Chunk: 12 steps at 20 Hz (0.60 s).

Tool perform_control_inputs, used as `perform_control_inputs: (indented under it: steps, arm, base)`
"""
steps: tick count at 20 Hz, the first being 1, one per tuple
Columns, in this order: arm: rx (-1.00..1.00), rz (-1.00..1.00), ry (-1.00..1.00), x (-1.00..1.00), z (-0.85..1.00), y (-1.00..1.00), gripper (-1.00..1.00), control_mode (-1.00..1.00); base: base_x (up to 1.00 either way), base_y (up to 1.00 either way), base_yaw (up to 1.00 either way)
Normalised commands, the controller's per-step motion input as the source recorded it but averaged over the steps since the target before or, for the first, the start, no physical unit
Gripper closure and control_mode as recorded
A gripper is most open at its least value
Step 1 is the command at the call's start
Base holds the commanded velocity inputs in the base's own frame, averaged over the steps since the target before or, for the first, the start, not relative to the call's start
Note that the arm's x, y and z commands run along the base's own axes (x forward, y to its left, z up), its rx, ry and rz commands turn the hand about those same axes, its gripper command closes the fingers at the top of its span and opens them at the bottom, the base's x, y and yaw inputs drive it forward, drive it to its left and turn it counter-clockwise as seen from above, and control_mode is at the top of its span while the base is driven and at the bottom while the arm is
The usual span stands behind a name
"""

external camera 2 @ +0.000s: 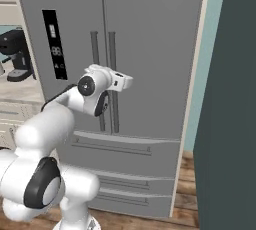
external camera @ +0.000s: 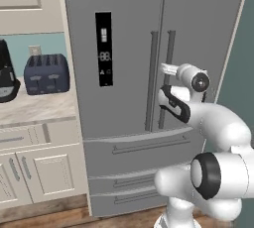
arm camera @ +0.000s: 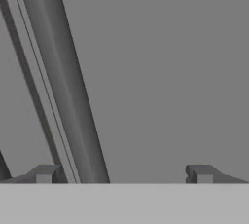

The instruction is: Take the cake and donut from the fridge and place them on the empty tray on the dining counter.

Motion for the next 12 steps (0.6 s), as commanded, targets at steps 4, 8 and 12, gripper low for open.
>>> perform_control_inputs:
  steps: [4,8,12]
  arm:
    - [0.0,0.08,0.01,0.51,0.0,0.0,-1.0,-1.0]
    - [0.0,0.1,0.01,0.47,0.0,0.0,-1.0,-1.0]
    - [0.03,0.1,0.02,0.65,0.0,-0.12,-1.0,-1.0]
  base:
    - [0.0,0.0,0.0]
    - [0.0,0.0,0.0]
    - [0.0,0.0,0.0]
